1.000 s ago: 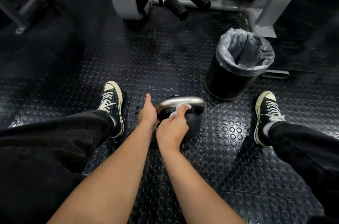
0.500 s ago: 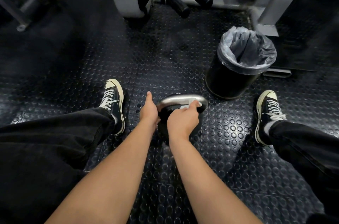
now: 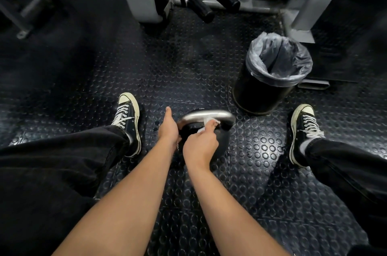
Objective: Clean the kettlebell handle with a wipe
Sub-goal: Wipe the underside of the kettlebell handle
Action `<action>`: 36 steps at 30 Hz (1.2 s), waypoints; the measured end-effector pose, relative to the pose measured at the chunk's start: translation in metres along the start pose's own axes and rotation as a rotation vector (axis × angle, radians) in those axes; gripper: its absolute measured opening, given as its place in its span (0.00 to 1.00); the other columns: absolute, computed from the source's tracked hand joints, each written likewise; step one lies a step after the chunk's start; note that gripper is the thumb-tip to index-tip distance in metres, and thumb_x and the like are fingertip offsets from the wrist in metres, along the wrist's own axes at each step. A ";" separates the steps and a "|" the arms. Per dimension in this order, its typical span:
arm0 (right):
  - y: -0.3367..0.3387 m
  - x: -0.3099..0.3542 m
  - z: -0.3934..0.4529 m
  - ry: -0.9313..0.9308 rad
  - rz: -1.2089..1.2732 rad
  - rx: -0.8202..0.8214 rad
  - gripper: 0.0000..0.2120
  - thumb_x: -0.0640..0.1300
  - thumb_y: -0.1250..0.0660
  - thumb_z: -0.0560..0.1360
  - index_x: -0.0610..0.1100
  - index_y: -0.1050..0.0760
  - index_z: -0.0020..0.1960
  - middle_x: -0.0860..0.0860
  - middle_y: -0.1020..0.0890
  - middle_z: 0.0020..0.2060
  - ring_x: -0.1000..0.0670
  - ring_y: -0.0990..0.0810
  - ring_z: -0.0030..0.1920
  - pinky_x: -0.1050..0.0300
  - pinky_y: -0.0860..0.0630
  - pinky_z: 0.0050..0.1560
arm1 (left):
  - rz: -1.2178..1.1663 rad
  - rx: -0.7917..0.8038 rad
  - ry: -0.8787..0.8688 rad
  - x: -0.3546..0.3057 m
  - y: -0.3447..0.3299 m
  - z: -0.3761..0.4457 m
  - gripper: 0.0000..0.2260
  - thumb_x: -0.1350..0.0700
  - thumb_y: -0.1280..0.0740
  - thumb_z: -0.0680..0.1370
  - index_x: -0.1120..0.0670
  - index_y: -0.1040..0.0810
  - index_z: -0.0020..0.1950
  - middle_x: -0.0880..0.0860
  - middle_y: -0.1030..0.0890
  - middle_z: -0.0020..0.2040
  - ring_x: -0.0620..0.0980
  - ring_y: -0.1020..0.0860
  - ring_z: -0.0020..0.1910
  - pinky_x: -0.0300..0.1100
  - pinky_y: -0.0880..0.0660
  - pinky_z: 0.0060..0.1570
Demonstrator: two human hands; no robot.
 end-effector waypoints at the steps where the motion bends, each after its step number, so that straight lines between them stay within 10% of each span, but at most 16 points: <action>1: 0.004 0.000 0.005 -0.016 0.001 -0.031 0.31 0.31 0.46 0.80 0.41 0.48 0.82 0.35 0.25 0.68 0.40 0.25 0.68 0.48 0.28 0.68 | 0.009 0.004 -0.014 -0.004 -0.002 -0.007 0.46 0.20 0.39 0.59 0.51 0.23 0.63 0.55 0.15 0.52 0.57 0.14 0.46 0.56 0.18 0.52; 8: 0.006 0.004 0.000 0.029 -0.017 -0.044 0.29 0.34 0.47 0.82 0.41 0.47 0.82 0.36 0.20 0.62 0.42 0.21 0.61 0.50 0.24 0.64 | -0.003 -0.010 0.004 0.005 0.003 0.015 0.54 0.16 0.38 0.50 0.50 0.22 0.64 0.55 0.15 0.54 0.57 0.14 0.48 0.55 0.19 0.52; 12: 0.016 -0.007 0.015 -0.151 0.329 -0.123 0.24 0.35 0.48 0.83 0.42 0.35 0.78 0.45 0.22 0.66 0.45 0.22 0.65 0.60 0.27 0.62 | 0.014 -0.011 -0.029 -0.011 -0.004 -0.021 0.38 0.22 0.41 0.65 0.50 0.27 0.61 0.55 0.16 0.53 0.57 0.15 0.48 0.54 0.19 0.54; 19: 0.012 -0.028 0.027 -0.357 0.947 -0.139 0.19 0.22 0.48 0.74 0.39 0.23 0.43 0.51 0.25 0.36 0.54 0.28 0.37 0.66 0.29 0.37 | 0.033 -0.039 -0.032 -0.010 -0.004 -0.021 0.40 0.22 0.43 0.64 0.48 0.26 0.65 0.54 0.18 0.55 0.57 0.18 0.50 0.56 0.22 0.60; 27: 0.010 -0.030 0.025 -0.420 1.255 -0.063 0.21 0.20 0.46 0.76 0.32 0.22 0.61 0.41 0.17 0.55 0.43 0.19 0.61 0.51 0.24 0.67 | 0.038 -0.067 -0.040 -0.012 -0.002 -0.022 0.40 0.22 0.43 0.66 0.48 0.26 0.67 0.54 0.19 0.55 0.56 0.18 0.51 0.52 0.20 0.56; 36: 0.014 -0.034 0.031 -0.475 1.344 0.027 0.17 0.23 0.45 0.79 0.30 0.25 0.64 0.40 0.20 0.59 0.45 0.20 0.59 0.52 0.23 0.63 | 0.033 -0.061 -0.048 -0.010 -0.003 -0.012 0.31 0.26 0.43 0.73 0.49 0.27 0.63 0.55 0.19 0.54 0.55 0.18 0.48 0.51 0.19 0.54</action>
Point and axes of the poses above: each hand's wrist, its own z-axis towards the middle knuckle, its own y-axis out of the back of the hand, x = y × z, the point moved 8 cm from there along z, towards the middle knuckle
